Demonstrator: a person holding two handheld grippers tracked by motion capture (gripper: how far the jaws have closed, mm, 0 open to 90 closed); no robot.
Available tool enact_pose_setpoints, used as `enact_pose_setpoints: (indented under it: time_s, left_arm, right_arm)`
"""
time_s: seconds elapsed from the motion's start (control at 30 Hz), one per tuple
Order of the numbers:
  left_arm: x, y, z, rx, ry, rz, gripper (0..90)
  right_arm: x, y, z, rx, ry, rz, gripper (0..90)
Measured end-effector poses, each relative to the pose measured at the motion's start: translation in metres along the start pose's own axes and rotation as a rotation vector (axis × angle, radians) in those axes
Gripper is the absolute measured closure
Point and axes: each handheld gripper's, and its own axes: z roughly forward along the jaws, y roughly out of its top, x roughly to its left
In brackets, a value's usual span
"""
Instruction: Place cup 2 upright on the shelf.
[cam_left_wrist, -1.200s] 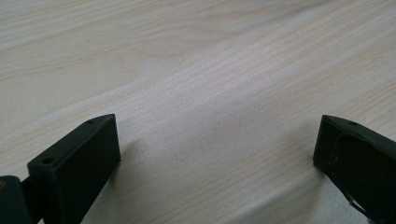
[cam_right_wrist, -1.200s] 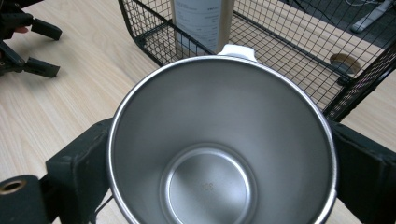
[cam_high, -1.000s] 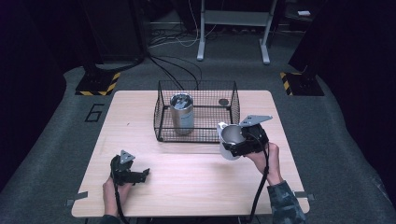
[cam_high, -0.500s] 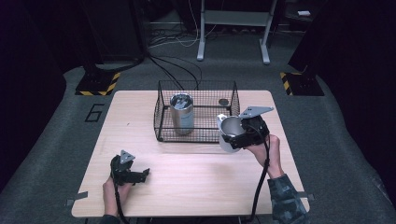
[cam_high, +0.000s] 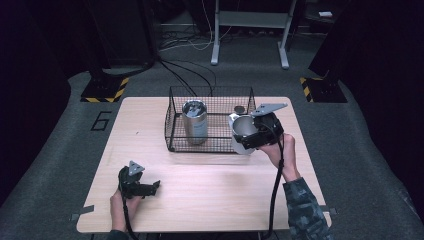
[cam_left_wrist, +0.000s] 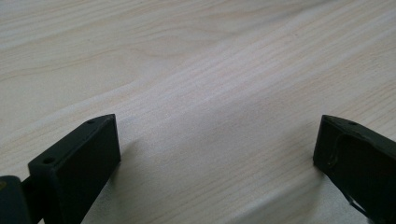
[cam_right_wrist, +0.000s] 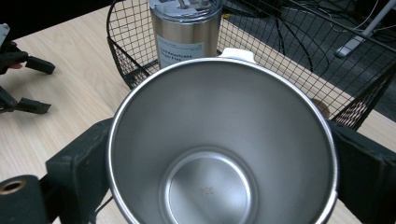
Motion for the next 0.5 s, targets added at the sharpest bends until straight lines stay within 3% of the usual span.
enact_pose_setpoints:
  time_s: [0.3,0.5]
  left_arm:
    - [0.000,0.000,0.000,-0.001,0.002,0.005,0.6]
    - [0.000,0.000,0.000,-0.002,0.002,0.004,1.1]
  right_arm:
    - [-0.005,0.017,0.009,-0.002,-0.006,-0.023,5.8]
    - [-0.010,0.023,0.015,0.001,-0.003,-0.012,5.8]
